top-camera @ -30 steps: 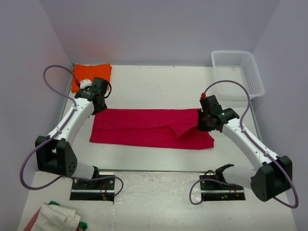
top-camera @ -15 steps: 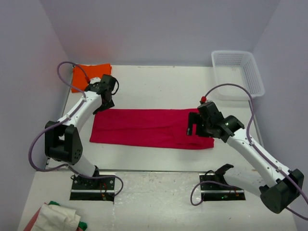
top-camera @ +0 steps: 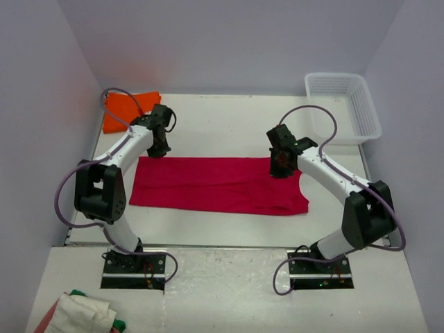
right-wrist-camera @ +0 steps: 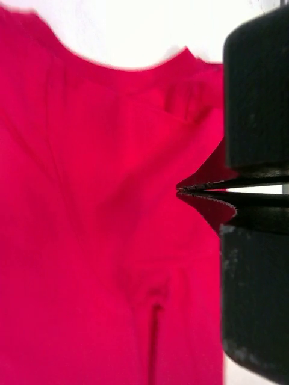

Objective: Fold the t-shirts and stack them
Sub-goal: Fold the other side of the tshirt into a rectangle

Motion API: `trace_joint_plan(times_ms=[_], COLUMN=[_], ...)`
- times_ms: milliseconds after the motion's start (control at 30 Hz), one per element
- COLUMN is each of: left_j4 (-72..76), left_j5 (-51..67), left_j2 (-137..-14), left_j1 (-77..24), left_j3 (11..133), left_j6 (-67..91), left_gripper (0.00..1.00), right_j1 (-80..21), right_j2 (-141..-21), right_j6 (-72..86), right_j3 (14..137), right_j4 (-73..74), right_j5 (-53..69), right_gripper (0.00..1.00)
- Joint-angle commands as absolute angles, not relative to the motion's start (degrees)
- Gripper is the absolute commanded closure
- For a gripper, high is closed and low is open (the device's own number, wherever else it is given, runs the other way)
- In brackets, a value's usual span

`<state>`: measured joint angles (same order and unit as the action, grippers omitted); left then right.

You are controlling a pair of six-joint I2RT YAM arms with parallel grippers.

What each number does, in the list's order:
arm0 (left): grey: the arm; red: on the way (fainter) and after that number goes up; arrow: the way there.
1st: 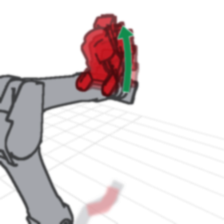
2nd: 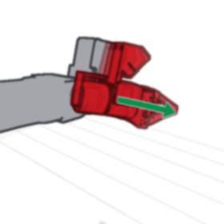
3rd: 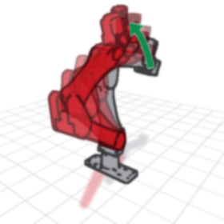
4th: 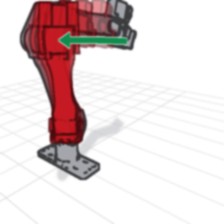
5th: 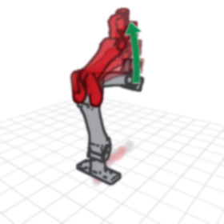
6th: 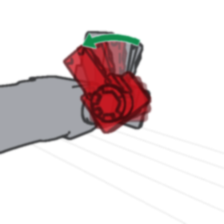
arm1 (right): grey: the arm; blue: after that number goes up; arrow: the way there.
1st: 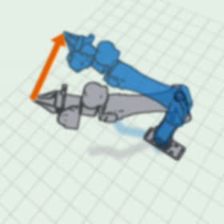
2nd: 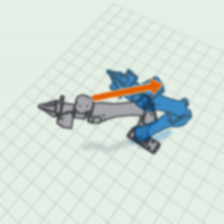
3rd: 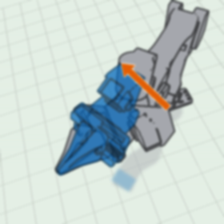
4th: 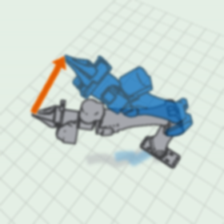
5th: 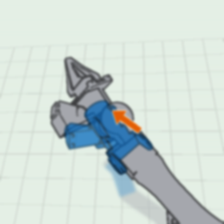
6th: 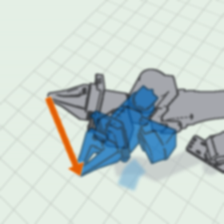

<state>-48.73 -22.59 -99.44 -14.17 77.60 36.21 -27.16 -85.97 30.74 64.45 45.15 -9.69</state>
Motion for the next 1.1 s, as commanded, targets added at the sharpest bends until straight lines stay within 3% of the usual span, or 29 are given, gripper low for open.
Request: trace_joint_plan(times_ms=[0,100,167,567,867,1067], left_j4=[-39.83,-35.60,-35.24,-46.31,-48.51,-49.65], left_j5=[-6.71,1.58,1.67,-10.54,-13.36,-15.98], left_j2=[-98.18,-98.35,-99.74,-113.45,-115.05,-115.84], left_j1=[-15.55,-18.89,-20.03,-19.78,-16.00,-14.06], left_j3=[79.20,78.05,77.70,84.55,84.02,83.59], left_j6=[28.40,25.75,24.27,28.38,31.20,31.90], left_gripper=[1.00,1.00,1.00,1.00,1.00,1.00], right_j1=[-21.02,-16.18,-16.08,-15.91,-16.00,-16.00], right_j2=[-88.50,-91.05,-92.45,-99.66,-107.31,-114.33], right_j6=[28.13,24.97,24.44,24.87,23.20,21.62], right_j3=[67.15,69.33,69.87,70.92,73.82,83.21], right_j4=[43.59,43.76,44.21,42.54,44.12,49.03], right_j5=[-13.27,-10.47,-10.11,-2.99,-0.35,0.97], right_gripper=[1.00,0.93,1.00,1.00,1.00,1.00])
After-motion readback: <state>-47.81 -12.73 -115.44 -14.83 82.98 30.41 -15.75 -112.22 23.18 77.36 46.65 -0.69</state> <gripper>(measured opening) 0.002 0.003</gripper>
